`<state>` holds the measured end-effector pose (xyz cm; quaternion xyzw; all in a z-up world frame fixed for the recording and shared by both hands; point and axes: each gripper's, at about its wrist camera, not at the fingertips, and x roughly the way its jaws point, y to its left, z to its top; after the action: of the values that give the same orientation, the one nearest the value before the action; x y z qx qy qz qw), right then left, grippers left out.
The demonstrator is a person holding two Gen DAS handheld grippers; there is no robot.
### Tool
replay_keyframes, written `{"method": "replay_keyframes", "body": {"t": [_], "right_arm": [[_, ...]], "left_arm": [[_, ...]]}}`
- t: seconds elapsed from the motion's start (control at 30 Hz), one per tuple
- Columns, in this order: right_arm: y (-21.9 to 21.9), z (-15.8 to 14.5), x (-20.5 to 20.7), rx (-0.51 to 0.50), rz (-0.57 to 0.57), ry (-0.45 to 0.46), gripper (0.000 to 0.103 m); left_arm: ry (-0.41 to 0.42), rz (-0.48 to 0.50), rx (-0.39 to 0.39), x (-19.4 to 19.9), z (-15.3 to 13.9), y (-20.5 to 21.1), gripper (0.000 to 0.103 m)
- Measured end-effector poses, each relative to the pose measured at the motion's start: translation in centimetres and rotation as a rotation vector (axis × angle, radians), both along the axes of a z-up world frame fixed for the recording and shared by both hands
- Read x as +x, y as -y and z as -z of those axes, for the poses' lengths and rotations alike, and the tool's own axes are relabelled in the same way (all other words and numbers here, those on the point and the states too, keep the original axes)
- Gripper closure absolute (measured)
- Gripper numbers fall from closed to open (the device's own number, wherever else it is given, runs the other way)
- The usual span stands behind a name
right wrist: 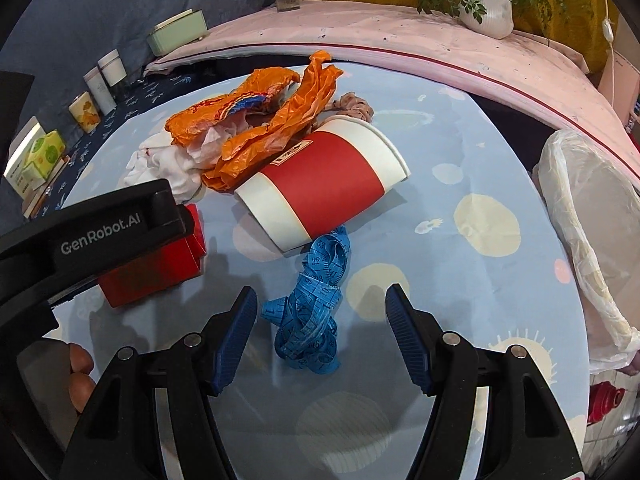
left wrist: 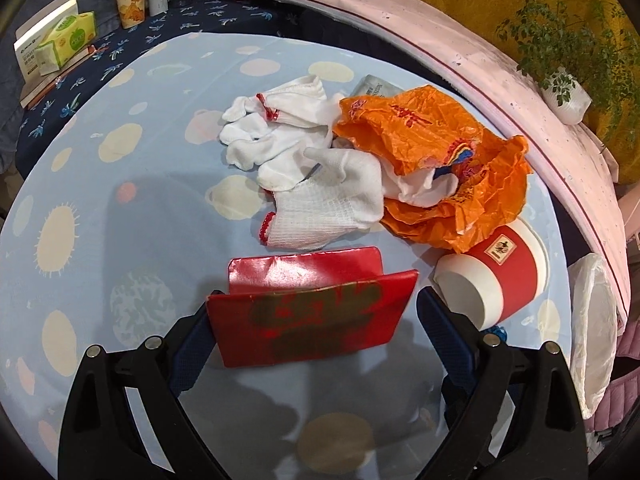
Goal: Collect trash
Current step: 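Grasp the red envelope with the left tool while the right grasps the blue tape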
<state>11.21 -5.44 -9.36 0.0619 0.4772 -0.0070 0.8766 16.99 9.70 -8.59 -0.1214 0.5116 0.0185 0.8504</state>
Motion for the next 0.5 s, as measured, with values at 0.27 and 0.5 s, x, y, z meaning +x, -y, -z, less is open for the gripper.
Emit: {"method": "replay_keyframes", "body": {"t": [0.27,0.5], "right_arm": [[-0.2,0.4,0.2,-0.03,-0.012,0.001,0.051],[0.6,-0.2,-0.4,-0.006,-0.015,0.006,0.081]], "left_arm": [[-0.002,0.003,-0.002,0.1,0.3,-0.5,0.019],[0.025,0.017,0.001,-0.8,-1.1,-0.4,0.019]]}}
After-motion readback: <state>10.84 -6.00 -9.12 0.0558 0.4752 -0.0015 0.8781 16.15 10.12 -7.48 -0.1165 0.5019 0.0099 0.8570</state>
